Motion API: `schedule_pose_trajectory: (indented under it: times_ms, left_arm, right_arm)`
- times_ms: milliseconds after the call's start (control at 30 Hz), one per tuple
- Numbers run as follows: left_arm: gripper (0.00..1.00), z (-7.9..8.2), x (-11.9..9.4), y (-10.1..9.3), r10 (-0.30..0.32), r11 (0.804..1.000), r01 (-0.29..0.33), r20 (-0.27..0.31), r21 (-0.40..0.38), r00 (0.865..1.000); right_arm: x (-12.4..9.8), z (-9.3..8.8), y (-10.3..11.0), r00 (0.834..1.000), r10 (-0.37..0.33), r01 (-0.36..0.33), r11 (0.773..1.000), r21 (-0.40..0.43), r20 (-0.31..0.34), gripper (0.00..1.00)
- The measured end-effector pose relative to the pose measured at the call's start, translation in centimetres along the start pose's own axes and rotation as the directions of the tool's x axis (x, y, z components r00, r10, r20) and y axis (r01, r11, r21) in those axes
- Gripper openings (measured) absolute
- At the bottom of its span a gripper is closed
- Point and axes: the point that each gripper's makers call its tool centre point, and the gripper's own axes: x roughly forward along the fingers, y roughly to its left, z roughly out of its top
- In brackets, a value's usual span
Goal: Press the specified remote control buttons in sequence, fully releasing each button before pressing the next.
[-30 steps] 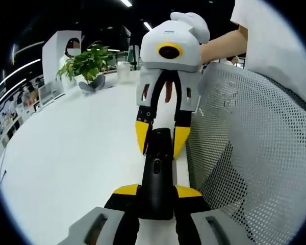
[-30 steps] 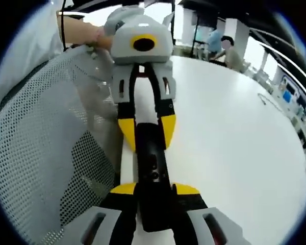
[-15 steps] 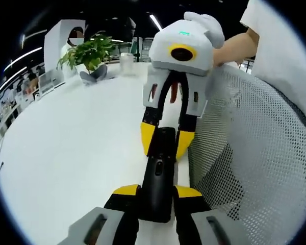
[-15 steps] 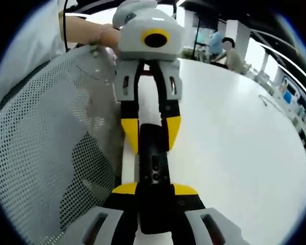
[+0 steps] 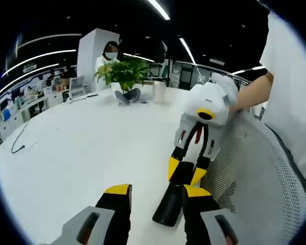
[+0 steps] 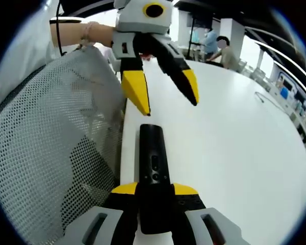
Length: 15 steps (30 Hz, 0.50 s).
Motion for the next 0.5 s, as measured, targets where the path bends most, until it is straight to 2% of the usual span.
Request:
schedule_pose_trajectory:
  times_ms: [100,200,333,500]
  left_arm:
    - [0.48,1.2,-1.4,0.5,0.059,0.998,-0.057,0.070,-0.033,0.996]
    - [0.54,2.4,-3.0,1.3,0.136,0.990,-0.127,0.141,-0.067,0.981]
    - [0.61,2.2,-4.2,2.0,0.212,0.977,-0.204,0.149,-0.063,0.966]
    - [0.71,2.1,-5.1,2.3,0.263,0.964,-0.252,0.163,-0.083,0.951]
  right_arm:
    - [0.0,0.0,0.0,1.000,0.000,0.000,1.000,0.001,0.002,0.21]
    - [0.0,0.0,0.0,1.000,0.001,-0.001,1.000,0.004,0.005,0.21]
    - [0.0,0.0,0.0,1.000,-0.001,0.001,1.000,-0.001,0.005,0.21]
    - [0.0,0.0,0.0,1.000,-0.003,0.003,1.000,-0.010,0.004,0.21]
